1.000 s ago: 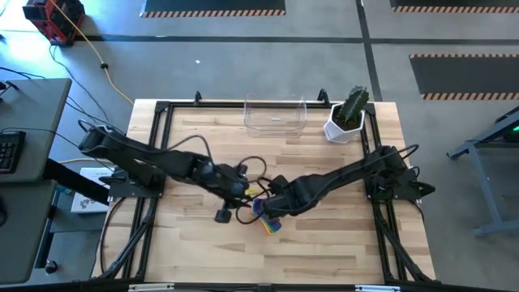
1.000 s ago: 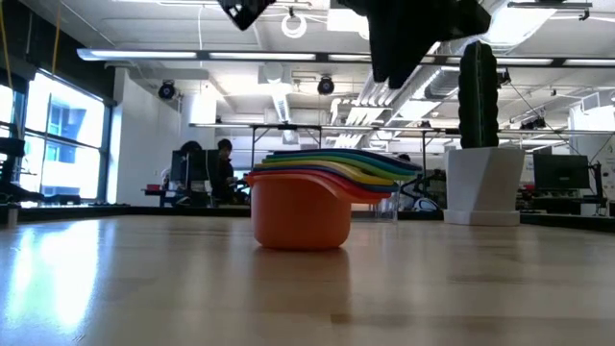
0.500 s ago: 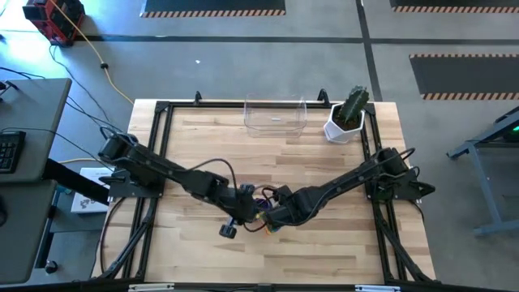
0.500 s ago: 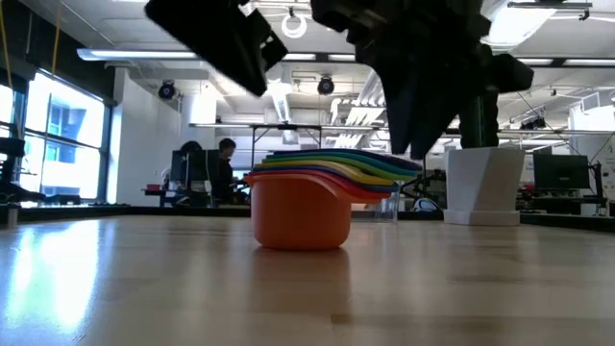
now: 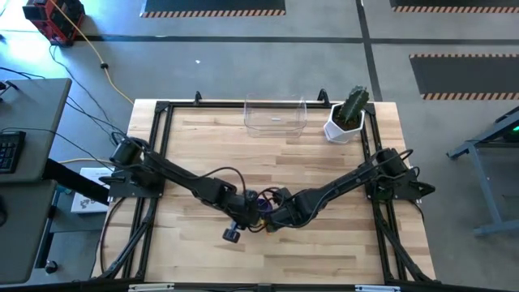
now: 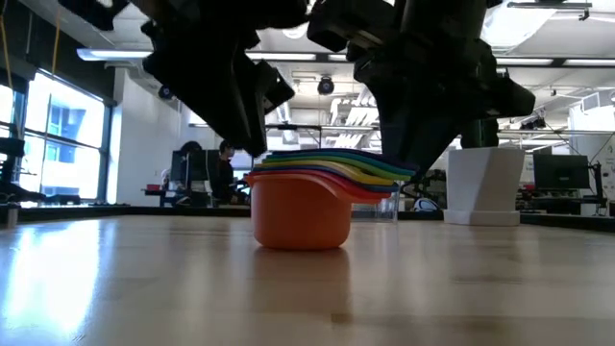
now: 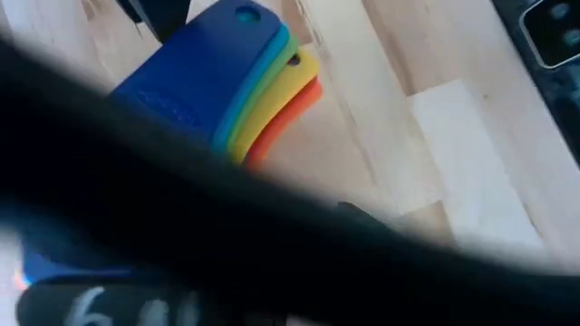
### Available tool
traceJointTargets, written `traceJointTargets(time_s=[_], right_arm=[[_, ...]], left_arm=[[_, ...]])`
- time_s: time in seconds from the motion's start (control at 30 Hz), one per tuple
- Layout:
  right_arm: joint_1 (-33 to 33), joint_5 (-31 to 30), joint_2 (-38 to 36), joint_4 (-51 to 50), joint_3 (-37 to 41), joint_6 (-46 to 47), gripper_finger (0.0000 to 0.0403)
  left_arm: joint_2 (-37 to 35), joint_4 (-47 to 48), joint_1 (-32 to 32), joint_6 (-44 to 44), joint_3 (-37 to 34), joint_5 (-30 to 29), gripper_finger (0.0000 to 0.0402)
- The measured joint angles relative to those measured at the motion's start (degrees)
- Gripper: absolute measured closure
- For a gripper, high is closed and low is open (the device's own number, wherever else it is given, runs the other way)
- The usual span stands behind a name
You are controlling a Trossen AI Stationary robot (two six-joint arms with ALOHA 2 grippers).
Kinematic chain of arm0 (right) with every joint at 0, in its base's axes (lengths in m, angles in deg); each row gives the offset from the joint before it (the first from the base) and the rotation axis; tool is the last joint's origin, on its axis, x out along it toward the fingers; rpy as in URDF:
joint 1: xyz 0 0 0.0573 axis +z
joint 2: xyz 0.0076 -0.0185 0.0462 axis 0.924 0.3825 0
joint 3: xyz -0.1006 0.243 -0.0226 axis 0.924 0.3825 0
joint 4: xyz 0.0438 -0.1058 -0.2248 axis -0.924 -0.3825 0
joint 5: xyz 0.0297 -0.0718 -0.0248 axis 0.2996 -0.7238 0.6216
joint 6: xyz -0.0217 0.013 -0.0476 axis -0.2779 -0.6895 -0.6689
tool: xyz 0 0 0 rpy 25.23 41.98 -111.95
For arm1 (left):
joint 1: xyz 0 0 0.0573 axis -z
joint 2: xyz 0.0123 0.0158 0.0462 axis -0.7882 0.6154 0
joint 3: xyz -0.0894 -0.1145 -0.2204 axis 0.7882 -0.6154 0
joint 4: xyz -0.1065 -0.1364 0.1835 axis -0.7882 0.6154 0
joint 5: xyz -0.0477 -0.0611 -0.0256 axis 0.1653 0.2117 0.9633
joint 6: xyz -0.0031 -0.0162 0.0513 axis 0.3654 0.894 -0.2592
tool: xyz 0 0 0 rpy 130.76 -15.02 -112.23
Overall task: Nest measuring cups in basket
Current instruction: Stack the violet measuring cup on top of the light blue measuring cup, then put the stacked measuring cups into the transparent bin
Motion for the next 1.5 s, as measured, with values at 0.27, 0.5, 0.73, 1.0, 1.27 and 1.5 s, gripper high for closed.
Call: traceJointTargets(time_s=[0.27, 0.5, 0.73, 1.0, 1.27, 1.5], right_arm=[[0.00, 1.63, 0.20, 1.26, 0.04, 1.60, 0.0327], [0.12, 3.62, 0.28, 4.16, 0.12, 1.54, 0.0327], [-0.07, 5.56, 2.34, 7.35, 0.07, 2.41, 0.0327], [-0.07, 4.27, 2.34, 6.88, -0.04, 3.11, 0.0327], [-0.07, 3.59, 0.12, 3.53, -0.07, 3.33, 0.0327], [-0.07, 4.38, -1.49, 2.67, -0.34, 3.24, 0.0327]], left_arm=[[2.96, -1.21, -0.22, 0.68, 0.04, -0.12, 0.0323], [3.08, -2.61, -0.79, 0.76, -0.03, -0.67, 0.0323], [3.20, -3.61, -1.02, 1.05, -0.10, -1.04, 0.0323], [3.21, -3.64, -1.13, 1.00, -0.04, -1.16, 0.0323], [1.66, -1.58, -1.29, 2.85, 0.09, -1.18, 0.0323], [-1.27, 2.45, -1.42, 3.03, 0.08, -1.42, 0.0323]])
